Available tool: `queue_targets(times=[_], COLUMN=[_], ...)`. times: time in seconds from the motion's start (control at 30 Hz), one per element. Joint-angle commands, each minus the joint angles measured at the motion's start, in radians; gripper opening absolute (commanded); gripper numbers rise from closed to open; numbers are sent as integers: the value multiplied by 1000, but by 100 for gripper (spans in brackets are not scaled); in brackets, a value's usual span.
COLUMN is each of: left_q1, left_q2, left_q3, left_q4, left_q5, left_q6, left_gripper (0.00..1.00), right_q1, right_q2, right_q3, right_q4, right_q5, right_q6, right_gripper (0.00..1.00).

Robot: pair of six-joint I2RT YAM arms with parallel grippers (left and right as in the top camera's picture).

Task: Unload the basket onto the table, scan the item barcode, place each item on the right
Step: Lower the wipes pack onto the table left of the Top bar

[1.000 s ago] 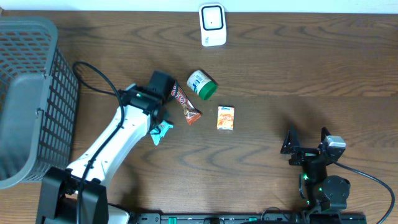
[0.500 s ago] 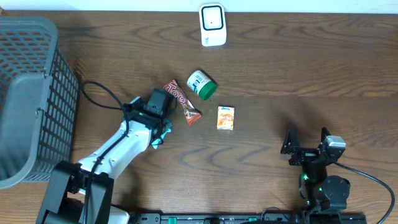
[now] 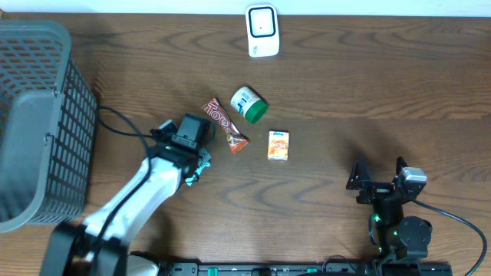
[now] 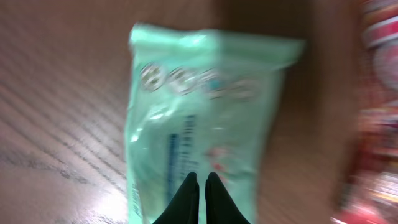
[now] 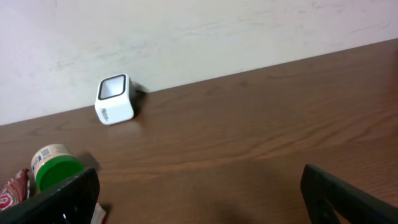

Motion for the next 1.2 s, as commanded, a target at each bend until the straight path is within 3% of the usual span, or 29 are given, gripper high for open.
queue_targets(times=[0.0, 0.2, 0.6, 0.9, 1.17], left_q1=[3, 5, 39, 36, 36], left_q2=[-117, -135, 144, 142, -8], left_q3=[48, 39, 16, 19, 19], left_q4=[5, 0, 16, 65, 29], left_q5=[-31, -94, -46, 99, 130], left_q6=[47, 40, -156, -89, 7], left_gripper=[7, 8, 8, 7, 8], right_q1=[20, 20, 20, 20, 20], right_q2=[-5, -5, -5, -5, -5], right_q3=[-1, -1, -1, -1, -1], right_q4=[-4, -4, -4, -4, -4], right_q5=[5, 5, 6, 5, 6], right_q6=[8, 8, 8, 8, 8], right_gripper=[99, 99, 99, 99, 99])
